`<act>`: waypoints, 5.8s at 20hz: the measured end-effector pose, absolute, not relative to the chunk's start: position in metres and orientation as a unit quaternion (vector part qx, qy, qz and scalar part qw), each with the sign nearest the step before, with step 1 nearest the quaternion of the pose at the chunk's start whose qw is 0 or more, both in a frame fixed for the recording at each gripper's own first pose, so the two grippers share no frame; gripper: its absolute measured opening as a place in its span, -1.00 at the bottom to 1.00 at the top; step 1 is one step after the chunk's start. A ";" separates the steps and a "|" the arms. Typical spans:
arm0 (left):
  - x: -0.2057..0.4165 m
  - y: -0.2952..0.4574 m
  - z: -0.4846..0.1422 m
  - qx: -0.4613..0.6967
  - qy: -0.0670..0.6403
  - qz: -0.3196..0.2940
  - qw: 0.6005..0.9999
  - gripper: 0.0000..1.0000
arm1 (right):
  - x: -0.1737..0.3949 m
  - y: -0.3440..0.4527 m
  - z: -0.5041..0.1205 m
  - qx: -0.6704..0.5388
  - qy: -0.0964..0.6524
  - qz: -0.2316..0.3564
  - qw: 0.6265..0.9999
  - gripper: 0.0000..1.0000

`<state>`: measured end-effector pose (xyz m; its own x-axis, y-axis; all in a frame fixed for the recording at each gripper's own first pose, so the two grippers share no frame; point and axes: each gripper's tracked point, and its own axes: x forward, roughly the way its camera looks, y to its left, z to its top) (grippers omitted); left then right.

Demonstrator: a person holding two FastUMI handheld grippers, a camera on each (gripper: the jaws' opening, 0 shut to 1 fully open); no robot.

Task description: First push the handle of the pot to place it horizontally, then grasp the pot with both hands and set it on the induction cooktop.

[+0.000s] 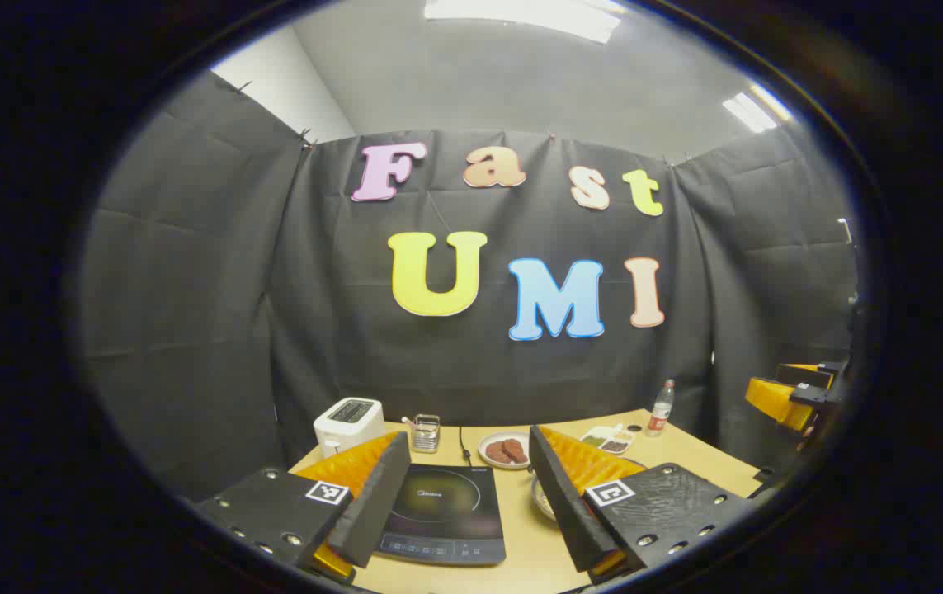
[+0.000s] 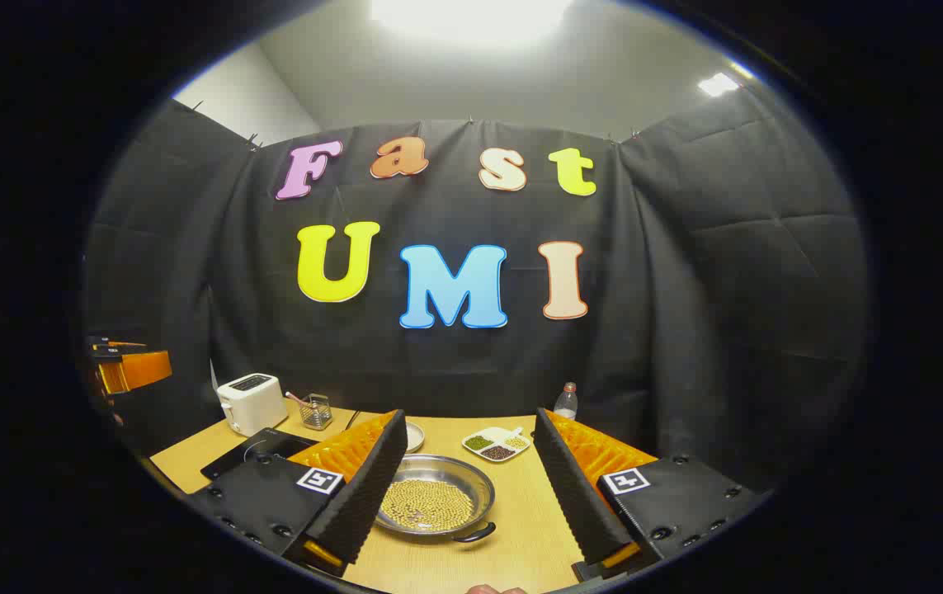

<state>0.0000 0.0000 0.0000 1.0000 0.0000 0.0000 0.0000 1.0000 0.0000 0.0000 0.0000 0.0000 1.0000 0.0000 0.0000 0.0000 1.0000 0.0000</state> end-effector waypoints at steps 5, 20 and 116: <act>0.000 -0.010 -0.006 -0.013 0.003 -0.011 1.000 0.70 | -0.004 0.005 -0.008 0.010 0.014 0.005 1.000 0.94; 0.021 0.002 -0.023 -0.023 0.021 0.001 1.000 0.72 | 0.016 0.018 -0.018 0.018 0.057 0.021 0.998 0.94; 0.098 -0.119 -0.115 -0.001 0.163 0.120 0.979 0.77 | 0.181 -0.095 -0.345 -0.038 0.494 0.134 0.858 -0.96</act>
